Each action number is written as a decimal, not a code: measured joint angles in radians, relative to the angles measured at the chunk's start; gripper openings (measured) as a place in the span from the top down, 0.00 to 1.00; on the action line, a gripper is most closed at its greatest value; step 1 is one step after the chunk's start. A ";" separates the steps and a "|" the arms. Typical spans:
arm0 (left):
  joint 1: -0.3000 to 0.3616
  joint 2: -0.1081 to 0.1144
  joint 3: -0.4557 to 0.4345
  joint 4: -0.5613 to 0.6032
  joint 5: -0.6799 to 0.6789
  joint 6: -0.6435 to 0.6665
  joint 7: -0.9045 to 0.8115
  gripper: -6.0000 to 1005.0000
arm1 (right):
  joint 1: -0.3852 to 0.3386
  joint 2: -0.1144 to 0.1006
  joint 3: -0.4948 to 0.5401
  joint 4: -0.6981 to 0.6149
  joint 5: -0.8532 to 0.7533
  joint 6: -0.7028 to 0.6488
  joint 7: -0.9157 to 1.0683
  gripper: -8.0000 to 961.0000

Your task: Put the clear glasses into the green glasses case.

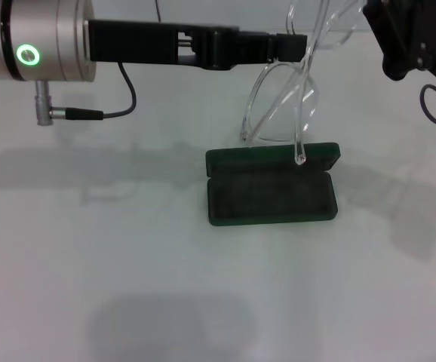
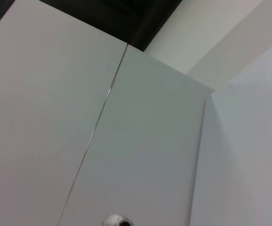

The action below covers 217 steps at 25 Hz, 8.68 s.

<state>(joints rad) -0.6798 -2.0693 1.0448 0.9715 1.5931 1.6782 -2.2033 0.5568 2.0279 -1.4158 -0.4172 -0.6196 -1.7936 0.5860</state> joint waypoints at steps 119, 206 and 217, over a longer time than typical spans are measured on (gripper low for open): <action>0.181 -0.019 0.143 0.511 0.240 -0.066 -0.320 0.92 | -0.288 -0.026 0.314 -0.474 -0.483 -0.126 0.388 0.99; 0.119 -0.014 0.098 0.461 0.314 -0.011 -0.241 0.92 | -0.177 -0.006 0.232 -0.419 -0.475 0.060 0.237 0.98; 0.138 -0.019 0.170 0.653 0.512 -0.017 -0.162 0.92 | -0.352 -0.073 0.732 -0.164 -0.448 -0.292 0.294 0.99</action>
<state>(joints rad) -0.5413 -2.0881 1.2145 1.6244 2.1047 1.6614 -2.3654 0.2052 1.9551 -0.6839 -0.5816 -1.0676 -2.0860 0.8799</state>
